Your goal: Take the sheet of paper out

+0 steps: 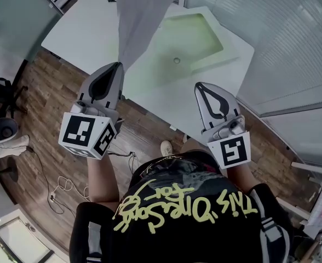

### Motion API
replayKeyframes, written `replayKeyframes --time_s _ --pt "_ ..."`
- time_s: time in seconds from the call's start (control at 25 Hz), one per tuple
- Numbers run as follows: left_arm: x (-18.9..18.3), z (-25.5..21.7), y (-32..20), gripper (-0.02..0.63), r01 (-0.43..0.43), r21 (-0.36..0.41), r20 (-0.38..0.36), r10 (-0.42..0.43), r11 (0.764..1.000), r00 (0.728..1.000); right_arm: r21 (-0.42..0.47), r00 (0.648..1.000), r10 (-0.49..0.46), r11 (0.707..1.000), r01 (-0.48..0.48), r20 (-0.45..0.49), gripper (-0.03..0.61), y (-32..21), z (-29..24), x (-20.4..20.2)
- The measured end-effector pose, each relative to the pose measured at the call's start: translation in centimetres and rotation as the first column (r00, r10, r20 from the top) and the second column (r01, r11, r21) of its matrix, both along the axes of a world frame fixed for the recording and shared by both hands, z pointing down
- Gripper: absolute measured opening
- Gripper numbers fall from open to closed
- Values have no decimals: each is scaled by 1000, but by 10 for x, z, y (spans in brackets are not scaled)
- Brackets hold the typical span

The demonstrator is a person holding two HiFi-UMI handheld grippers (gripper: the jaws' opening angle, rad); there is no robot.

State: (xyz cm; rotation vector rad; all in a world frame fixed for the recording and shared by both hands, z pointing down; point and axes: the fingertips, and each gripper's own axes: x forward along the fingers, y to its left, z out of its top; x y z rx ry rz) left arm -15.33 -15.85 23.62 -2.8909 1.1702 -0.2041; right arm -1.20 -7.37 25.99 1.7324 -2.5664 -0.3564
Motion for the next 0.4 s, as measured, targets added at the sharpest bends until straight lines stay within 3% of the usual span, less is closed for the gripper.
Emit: replayKeyframes --time_s 0.4 --pt "5 -1 5 5 -8 -2 1 8 1000 1000 4 1000 18 1000 -18 9 6 5 -3 7"
